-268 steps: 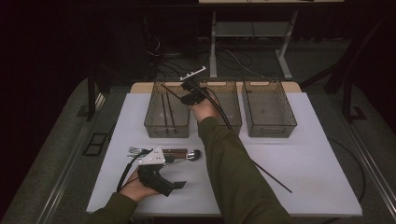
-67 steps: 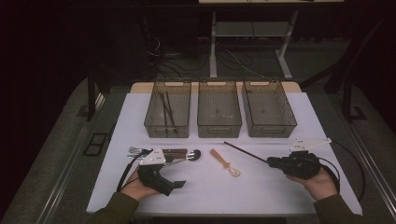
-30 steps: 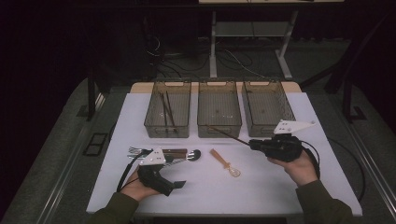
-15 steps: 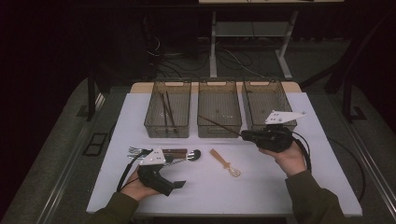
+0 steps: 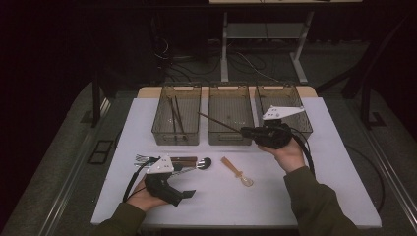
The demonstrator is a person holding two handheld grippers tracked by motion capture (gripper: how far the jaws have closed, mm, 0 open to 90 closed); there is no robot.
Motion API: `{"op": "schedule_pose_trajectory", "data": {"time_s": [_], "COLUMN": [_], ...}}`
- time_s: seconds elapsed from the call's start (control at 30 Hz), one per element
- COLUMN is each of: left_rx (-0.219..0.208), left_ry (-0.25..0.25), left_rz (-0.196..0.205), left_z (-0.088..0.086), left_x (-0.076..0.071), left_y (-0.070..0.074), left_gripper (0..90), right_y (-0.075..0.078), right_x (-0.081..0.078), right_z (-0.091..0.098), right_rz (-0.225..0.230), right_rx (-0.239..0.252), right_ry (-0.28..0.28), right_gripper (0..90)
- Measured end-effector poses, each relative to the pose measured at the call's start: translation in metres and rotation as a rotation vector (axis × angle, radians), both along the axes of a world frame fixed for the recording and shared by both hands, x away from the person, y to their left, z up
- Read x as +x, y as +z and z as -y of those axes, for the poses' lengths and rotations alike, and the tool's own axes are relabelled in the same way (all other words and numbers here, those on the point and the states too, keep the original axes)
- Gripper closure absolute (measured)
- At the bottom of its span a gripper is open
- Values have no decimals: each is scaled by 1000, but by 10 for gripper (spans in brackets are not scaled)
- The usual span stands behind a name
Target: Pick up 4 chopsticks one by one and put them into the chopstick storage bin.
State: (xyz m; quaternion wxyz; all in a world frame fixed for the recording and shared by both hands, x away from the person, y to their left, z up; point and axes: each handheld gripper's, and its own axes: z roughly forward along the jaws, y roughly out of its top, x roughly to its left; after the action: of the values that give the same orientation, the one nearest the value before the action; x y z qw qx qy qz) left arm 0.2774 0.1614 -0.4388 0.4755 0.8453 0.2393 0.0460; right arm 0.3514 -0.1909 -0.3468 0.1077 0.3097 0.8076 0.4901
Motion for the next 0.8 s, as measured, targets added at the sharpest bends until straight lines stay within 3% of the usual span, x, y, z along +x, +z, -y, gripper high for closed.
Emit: {"op": "schedule_pose_trajectory", "data": {"time_s": [0.47,0.8], "left_rx": [5,5], "left_ry": [-5,-6], "left_rz": [3,4], "left_z": [1,1], "left_x": [-1,-1], "left_y": [0,0], "left_gripper": [0,0], "right_y": [9,11], "right_x": [30,55], "right_z": [-34,-64], "right_rz": [5,2], "right_rx": [-12,-24], "right_ry": [-14,-56], "right_gripper": [852,852]}}
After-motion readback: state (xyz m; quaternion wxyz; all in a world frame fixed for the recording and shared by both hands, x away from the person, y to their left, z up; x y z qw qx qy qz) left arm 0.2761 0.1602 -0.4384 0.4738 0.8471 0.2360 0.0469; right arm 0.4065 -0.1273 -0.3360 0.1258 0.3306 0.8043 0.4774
